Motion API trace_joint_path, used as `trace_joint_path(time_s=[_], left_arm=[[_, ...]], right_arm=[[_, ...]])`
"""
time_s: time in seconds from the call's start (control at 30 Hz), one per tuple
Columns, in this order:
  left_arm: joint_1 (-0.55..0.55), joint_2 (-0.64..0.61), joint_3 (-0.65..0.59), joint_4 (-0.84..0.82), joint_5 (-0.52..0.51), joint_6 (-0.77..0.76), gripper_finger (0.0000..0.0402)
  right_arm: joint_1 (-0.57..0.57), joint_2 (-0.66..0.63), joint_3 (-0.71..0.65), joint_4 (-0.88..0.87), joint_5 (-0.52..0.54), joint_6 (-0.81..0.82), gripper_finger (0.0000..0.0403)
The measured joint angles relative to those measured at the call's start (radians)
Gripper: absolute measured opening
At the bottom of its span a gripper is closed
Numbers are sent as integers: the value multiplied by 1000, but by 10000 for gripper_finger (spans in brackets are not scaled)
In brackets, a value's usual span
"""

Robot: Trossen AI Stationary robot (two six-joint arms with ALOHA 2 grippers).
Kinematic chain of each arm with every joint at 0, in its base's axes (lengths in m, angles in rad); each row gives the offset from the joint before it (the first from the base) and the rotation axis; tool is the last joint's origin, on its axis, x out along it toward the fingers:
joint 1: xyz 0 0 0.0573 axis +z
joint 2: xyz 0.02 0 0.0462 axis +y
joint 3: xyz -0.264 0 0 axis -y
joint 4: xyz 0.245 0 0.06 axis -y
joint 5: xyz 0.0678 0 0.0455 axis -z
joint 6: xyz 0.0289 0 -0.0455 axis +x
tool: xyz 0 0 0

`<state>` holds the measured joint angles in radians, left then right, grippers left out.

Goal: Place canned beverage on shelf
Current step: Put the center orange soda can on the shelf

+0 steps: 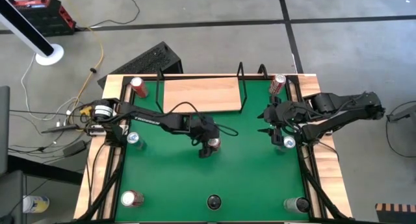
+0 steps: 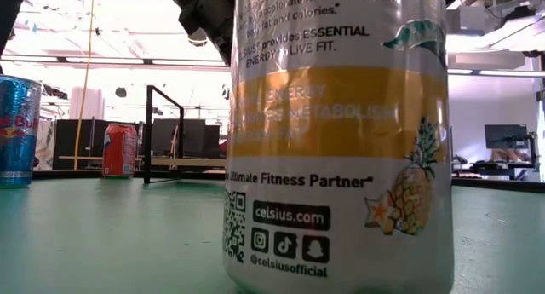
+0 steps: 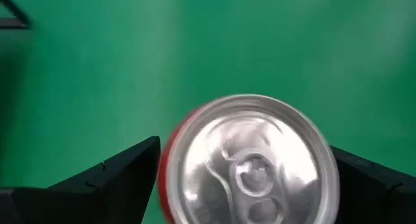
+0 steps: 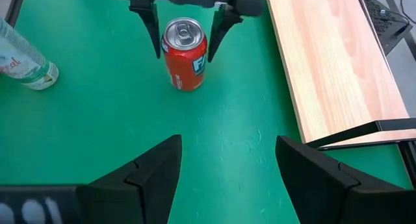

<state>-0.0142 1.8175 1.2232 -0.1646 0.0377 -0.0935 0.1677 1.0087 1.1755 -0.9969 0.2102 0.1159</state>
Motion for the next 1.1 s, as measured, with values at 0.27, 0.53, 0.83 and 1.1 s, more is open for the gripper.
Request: trace_joint_path(time_s=[0.27,0.53,0.83,1.1], left_arm=[[-9,1,20,-25,-43,28,289],[19,3,194,-225,90,292,279],[17,33,206,-246,293,794,305],[-51,94,203,-284,401,828,293]], right_arm=[[-2,0,0,-35,-4,-28,275],[-2,7,0,-10,-4,-34,275],[-13,37,-2,-8,-4,-40,275],[-17,61,-1,13,-3,-38,275]])
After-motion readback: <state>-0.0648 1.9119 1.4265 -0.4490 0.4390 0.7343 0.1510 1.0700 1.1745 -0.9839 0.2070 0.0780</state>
